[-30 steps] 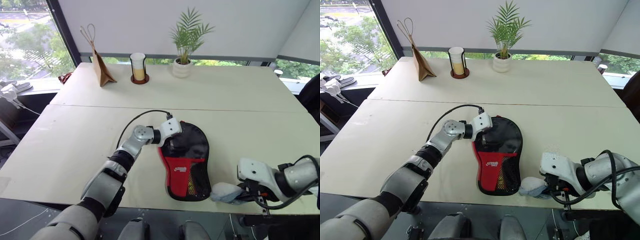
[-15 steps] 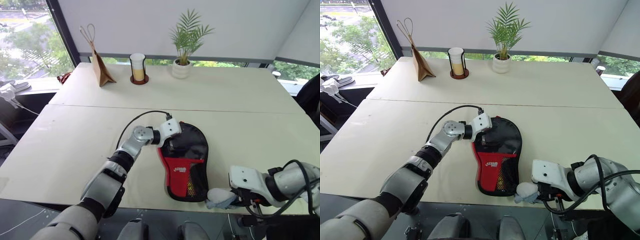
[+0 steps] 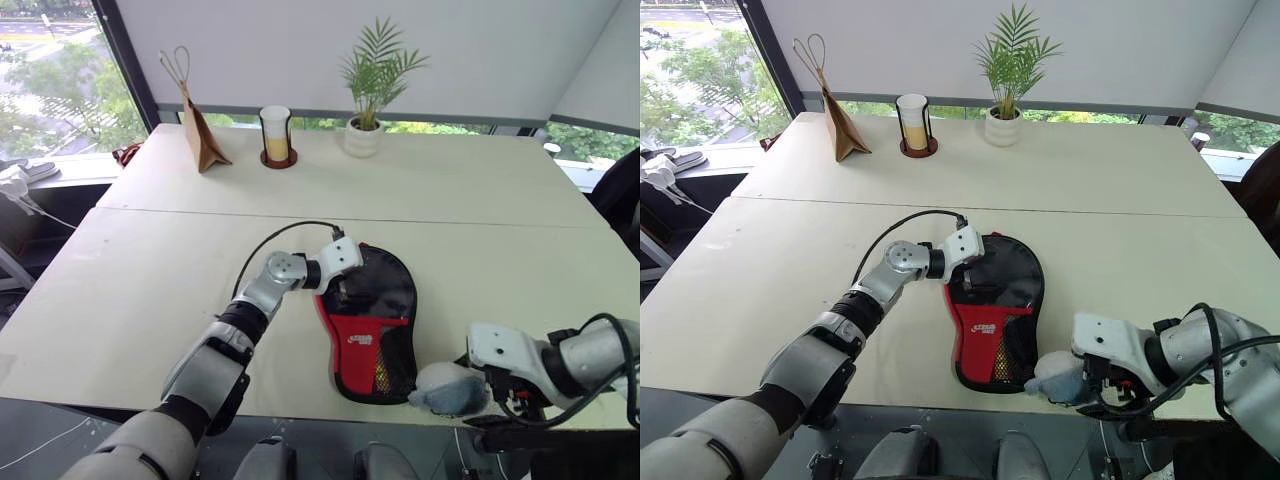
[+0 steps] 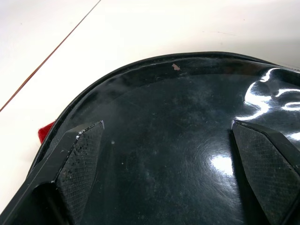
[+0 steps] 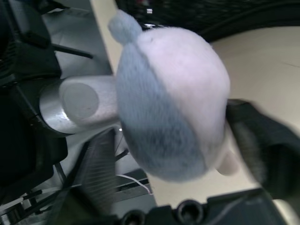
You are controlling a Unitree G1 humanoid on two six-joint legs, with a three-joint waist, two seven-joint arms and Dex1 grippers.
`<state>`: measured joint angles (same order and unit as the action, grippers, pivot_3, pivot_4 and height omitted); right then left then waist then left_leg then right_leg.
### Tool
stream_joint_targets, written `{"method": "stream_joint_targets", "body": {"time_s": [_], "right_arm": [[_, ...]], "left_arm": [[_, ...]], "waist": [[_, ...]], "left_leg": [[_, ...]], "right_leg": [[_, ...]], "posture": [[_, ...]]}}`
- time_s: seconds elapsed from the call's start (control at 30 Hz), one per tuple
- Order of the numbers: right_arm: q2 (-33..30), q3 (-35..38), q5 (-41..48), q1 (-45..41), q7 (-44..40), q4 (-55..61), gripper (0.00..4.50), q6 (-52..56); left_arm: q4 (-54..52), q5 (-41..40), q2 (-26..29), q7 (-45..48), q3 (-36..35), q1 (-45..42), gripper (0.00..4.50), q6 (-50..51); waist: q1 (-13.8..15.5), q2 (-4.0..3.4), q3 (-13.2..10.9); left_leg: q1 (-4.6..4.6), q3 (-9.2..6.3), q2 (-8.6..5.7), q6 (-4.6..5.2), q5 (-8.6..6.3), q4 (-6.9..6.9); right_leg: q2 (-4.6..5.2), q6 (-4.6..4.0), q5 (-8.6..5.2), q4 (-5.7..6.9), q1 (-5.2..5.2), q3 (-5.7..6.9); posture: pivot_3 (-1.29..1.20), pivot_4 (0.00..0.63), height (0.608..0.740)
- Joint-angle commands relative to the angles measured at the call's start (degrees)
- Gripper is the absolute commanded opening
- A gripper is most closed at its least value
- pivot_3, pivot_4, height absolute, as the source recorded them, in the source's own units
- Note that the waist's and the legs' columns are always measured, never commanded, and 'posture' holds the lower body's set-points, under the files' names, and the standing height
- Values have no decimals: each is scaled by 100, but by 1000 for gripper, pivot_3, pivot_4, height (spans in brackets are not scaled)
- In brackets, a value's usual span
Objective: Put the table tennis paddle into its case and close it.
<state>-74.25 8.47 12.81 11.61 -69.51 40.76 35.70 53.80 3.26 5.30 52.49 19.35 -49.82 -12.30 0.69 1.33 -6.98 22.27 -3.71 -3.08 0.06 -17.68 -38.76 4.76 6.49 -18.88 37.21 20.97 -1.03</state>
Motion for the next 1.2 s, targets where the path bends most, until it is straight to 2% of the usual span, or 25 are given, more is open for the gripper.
{"method": "stream_joint_targets", "body": {"time_s": [0.03,0.27,0.4,0.63,0.8,1.0,1.1,1.2], "right_arm": [[-109,438,110,-43,-140,-70,4476,46],[-77,968,593,-849,-237,-569,4476,340],[-66,1118,819,-1164,-256,-877,4476,498],[232,1388,1381,-1352,-30,-864,4476,1048],[553,1771,1540,-993,287,-548,4476,1388],[770,2101,1774,-858,563,-395,4476,1684],[785,2108,1874,-886,651,-414,4476,1738],[741,2068,1931,-919,686,-468,4476,1729]], "left_arm": [[588,518,278,35,281,335,4500,197],[435,334,357,264,125,337,4500,214],[-4,27,481,596,-114,343,4500,416],[-2324,-802,1163,1063,-699,764,4500,1747],[-4908,-1645,2250,1041,-1500,1687,4500,3421],[-6965,-2644,3255,1020,-2366,2851,4500,4757],[-7591,-3157,3616,1039,-2759,3337,4500,5163],[-7791,-3376,3874,998,-2939,3630,4500,5314]], "waist": [[0,0,0],[-16,-8,-6],[-12,-7,-12],[4,-69,-98],[9,-69,-139],[8,-84,-148],[10,-93,-156],[15,-101,-160]], "left_leg": [[0,0,0,0,0,2],[0,0,0,0,0,9],[0,1,0,-3,2,52],[14,3,0,-22,15,67],[29,3,-1,-62,38,65],[25,3,-2,-61,37,65],[21,3,-2,-40,25,65],[18,3,-2,-34,22,65]], "right_leg": [[0,0,0,-1,0,0],[1,-1,0,-3,5,-1],[2,-1,0,-13,21,-2],[0,-1,0,-10,47,-2],[0,-1,0,-11,57,-2],[2,-1,0,-15,47,-4],[2,-2,0,-14,45,-4],[4,-2,0,-14,42,-4]], "posture": [[0,150,740],[0,150,740],[0,150,740],[0,150,740],[0,150,740],[0,150,740],[0,150,740],[0,150,740]]}}
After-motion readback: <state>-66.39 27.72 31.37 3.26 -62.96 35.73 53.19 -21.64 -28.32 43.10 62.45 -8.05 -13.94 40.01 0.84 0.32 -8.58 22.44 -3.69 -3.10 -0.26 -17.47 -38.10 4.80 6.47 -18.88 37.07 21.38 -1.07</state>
